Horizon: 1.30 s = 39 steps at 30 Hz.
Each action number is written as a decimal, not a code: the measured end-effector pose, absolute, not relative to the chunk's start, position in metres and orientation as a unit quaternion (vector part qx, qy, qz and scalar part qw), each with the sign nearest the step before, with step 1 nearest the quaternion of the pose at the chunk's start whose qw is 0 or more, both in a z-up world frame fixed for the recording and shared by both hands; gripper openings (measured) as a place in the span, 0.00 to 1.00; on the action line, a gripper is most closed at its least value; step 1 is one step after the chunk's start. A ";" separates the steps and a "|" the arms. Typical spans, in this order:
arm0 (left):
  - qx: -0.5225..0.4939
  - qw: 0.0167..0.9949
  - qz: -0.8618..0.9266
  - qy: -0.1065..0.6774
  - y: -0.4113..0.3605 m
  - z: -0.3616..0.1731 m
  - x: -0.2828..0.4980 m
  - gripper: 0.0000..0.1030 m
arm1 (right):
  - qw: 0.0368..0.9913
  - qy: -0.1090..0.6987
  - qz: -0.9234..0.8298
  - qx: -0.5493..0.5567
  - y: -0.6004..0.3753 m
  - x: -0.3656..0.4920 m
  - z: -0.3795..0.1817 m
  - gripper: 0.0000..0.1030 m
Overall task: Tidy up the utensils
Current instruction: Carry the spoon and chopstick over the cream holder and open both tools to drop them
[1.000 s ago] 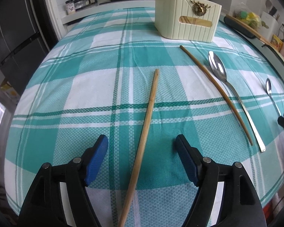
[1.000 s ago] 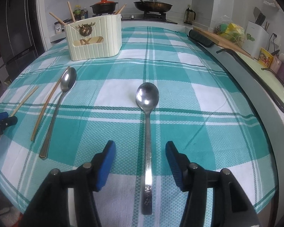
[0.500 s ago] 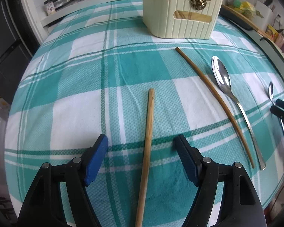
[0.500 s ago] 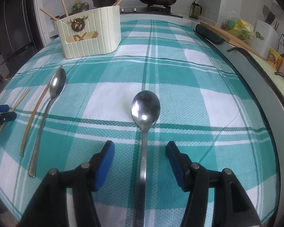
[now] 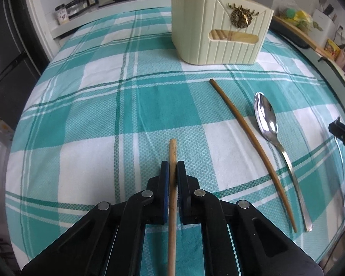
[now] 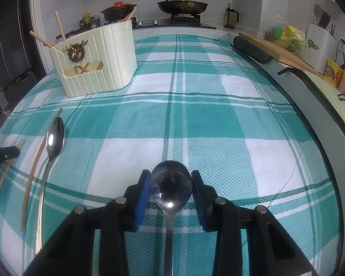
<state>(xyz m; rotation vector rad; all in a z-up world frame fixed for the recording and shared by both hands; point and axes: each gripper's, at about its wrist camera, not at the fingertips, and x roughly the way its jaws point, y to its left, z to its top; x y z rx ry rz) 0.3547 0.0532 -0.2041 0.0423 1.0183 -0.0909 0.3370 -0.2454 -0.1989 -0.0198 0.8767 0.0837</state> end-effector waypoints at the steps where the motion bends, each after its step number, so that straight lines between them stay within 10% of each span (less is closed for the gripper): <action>1: 0.016 0.877 -0.044 0.479 0.054 -0.198 0.351 0.04 | 0.908 0.417 0.043 -0.006 -0.246 0.333 -0.193 0.35; 39: -0.070 0.947 -0.120 0.289 0.053 0.008 0.326 0.04 | 0.958 0.252 0.133 -0.020 -0.213 0.312 -0.019 0.35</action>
